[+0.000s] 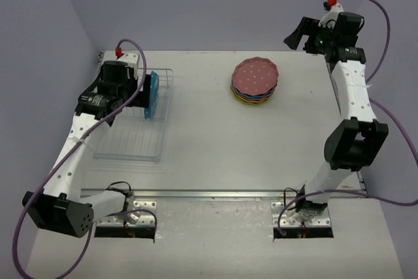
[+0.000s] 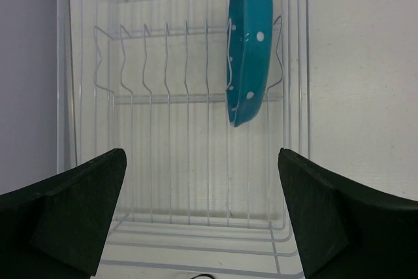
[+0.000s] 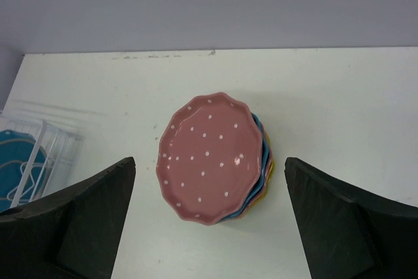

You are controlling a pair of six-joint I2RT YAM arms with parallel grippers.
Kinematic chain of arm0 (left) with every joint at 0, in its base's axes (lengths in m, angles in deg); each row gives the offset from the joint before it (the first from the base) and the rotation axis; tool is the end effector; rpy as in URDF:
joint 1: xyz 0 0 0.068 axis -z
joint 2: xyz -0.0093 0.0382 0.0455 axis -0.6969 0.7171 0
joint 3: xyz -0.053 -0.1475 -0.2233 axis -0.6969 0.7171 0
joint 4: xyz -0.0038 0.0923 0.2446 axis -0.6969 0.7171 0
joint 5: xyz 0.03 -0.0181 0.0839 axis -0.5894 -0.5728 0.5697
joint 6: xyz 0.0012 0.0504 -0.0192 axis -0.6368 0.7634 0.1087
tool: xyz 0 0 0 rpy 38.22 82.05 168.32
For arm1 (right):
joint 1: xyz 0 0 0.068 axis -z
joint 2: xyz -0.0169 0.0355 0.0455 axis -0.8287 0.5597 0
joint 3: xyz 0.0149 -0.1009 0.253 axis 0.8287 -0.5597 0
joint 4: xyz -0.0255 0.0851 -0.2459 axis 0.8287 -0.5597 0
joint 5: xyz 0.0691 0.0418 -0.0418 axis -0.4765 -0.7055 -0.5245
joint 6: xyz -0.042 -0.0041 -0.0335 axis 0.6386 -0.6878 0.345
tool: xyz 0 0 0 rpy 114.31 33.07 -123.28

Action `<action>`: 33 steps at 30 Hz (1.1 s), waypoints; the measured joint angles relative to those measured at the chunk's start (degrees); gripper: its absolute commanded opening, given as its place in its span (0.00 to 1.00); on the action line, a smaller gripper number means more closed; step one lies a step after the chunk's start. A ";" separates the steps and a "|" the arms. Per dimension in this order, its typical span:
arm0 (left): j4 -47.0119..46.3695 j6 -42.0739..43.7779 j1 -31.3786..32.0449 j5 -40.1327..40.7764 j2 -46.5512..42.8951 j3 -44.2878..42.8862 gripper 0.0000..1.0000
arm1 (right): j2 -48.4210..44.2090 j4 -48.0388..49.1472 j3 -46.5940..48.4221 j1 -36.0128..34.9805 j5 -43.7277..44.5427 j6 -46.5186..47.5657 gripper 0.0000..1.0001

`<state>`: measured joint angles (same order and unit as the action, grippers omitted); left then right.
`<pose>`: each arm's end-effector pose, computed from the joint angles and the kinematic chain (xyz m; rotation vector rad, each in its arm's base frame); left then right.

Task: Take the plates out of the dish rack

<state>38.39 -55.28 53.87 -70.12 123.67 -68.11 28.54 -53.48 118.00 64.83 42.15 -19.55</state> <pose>0.2316 -0.0319 0.3740 0.1649 2.2286 0.1930 0.4169 -0.0505 0.3851 0.1825 1.9523 0.5137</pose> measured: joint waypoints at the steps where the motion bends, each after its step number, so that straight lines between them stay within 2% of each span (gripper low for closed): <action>1: 0.24 -0.63 -0.88 -0.86 1.26 0.00 0.98 | -2.29 0.03 -2.55 -0.01 -0.24 0.51 0.96; 10: -1.00 -2.94 -3.65 -7.33 12.91 -0.66 0.87 | -15.09 0.78 -25.67 -0.07 -3.04 3.51 0.96; 18: -6.89 -3.54 -3.80 -9.02 20.05 -1.06 0.78 | -16.25 0.08 -30.13 -0.07 -4.81 4.10 0.96; 26: -12.80 -4.99 -3.80 -8.52 24.67 -1.03 0.39 | -16.25 1.31 -30.54 -0.07 -6.63 3.04 0.96; 33: -13.63 -5.42 -3.76 -9.82 26.72 -1.75 0.27 | -16.27 1.43 -31.39 -0.07 -6.81 3.03 0.95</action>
<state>24.75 -60.71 50.11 -79.94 150.39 -69.86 12.26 -52.05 86.61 64.76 35.34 -16.51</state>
